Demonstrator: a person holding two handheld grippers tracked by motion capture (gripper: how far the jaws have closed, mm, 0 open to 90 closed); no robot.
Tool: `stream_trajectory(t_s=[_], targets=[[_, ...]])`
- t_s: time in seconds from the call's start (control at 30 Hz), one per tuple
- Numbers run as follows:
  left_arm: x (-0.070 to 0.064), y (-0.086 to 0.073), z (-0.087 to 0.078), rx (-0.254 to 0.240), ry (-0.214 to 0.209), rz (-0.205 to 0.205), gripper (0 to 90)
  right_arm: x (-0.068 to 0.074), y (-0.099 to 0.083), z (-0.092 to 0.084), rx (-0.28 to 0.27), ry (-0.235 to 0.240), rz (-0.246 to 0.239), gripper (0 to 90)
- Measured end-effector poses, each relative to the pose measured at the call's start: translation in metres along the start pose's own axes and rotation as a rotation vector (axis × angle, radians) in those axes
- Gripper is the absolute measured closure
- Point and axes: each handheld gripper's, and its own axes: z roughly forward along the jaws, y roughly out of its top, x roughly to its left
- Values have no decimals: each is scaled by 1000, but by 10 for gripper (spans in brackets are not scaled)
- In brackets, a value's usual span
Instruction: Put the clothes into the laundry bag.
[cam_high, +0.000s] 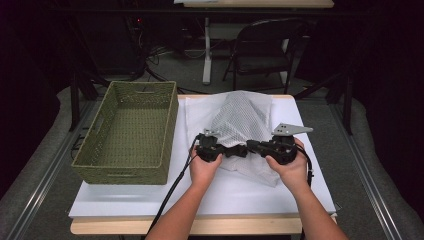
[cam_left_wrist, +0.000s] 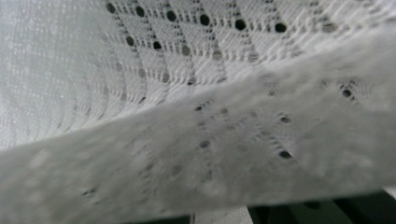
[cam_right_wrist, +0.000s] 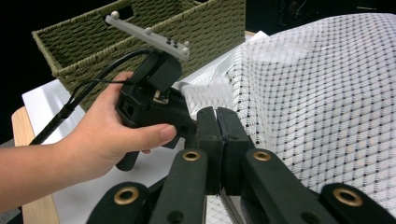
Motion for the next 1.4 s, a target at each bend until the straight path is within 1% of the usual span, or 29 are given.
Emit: stream_trajectory(t_s=[0.03, 0.07, 0.17, 0.2, 0.27, 0.37, 0.4, 0.47, 0.53, 0.6, 0.67, 0.7, 0.83, 0.87, 0.9, 0.97, 1.07, 1.13, 1.17, 1.2, 1.23, 1.27, 1.3, 1.33, 1.4], targets=[[0, 0, -3, 9, -5, 7, 781, -1, 0, -1, -4, -2, 3, 892], [-1, -1, -6, 13, -5, 14, 760, -3, 0, -1, -5, -4, 0, 892], [-3, -4, -18, 3, -9, 24, 721, -6, 0, -3, -7, -15, 8, 892], [-2, -5, -22, 8, -7, 31, 710, -8, 0, -4, -11, -17, 17, 892], [1, -7, -30, 18, -2, 36, 683, -10, 1, -5, -16, -21, 16, 892], [6, -12, -37, 44, 32, 50, 643, -11, 1, -7, -19, -23, 19, 892], [7, -13, -38, 39, 42, 48, 632, -11, 1, -7, -19, -24, 19, 892], [12, -16, -39, 51, 66, 46, 601, -11, 1, -6, -15, -24, 20, 892], [17, -18, -38, 57, 79, 27, 566, -11, 1, -6, -14, -24, 20, 892], [20, -20, -36, 75, 90, 28, 554, -11, 1, -6, -14, -24, 21, 892], [22, -21, -35, 76, 108, 39, 542, -12, 0, -6, -14, -23, 21, 892], [22, -21, -34, 84, 109, 41, 538, -12, 0, -6, -12, -22, 23, 892], [23, -22, -27, 82, 117, 42, 511, -12, -1, -5, -11, -17, 21, 892], [24, -22, -26, 80, 127, 45, 508, -11, -1, -5, -8, -14, 27, 891], [25, -22, -25, 83, 137, 50, 503, -12, -1, -5, -11, -14, 22, 892], [26, -23, -24, 81, 140, 33, 496, -11, -1, -5, -8, -13, 26, 891], [29, -23, -23, 85, 150, 33, 486, -12, -1, -5, -10, -12, 30, 891], [31, -22, -20, 73, 124, 24, 479, -13, -1, -5, -13, -9, 25, 891], [31, -21, -20, 66, 125, 19, 475, -13, -1, -5, -12, -8, 28, 891], [32, -20, -19, 57, 138, 28, 476, -12, -1, -5, -12, -10, 30, 891], [32, -19, -17, 60, 153, 38, 482, -12, -1, -5, -12, -9, 31, 891], [33, -19, -14, 66, 155, 40, 497, -12, -1, -5, -12, -8, 28, 891], [33, -18, -12, 65, 150, 44, 497, -12, -1, -5, -11, -8, 28, 891], [33, -18, -11, 60, 155, 54, 493, -12, -1, -5, -12, -8, 26, 891], [34, -17, -8, 49, 161, 53, 505, -13, -1, -5, -14, -7, 30, 891]])
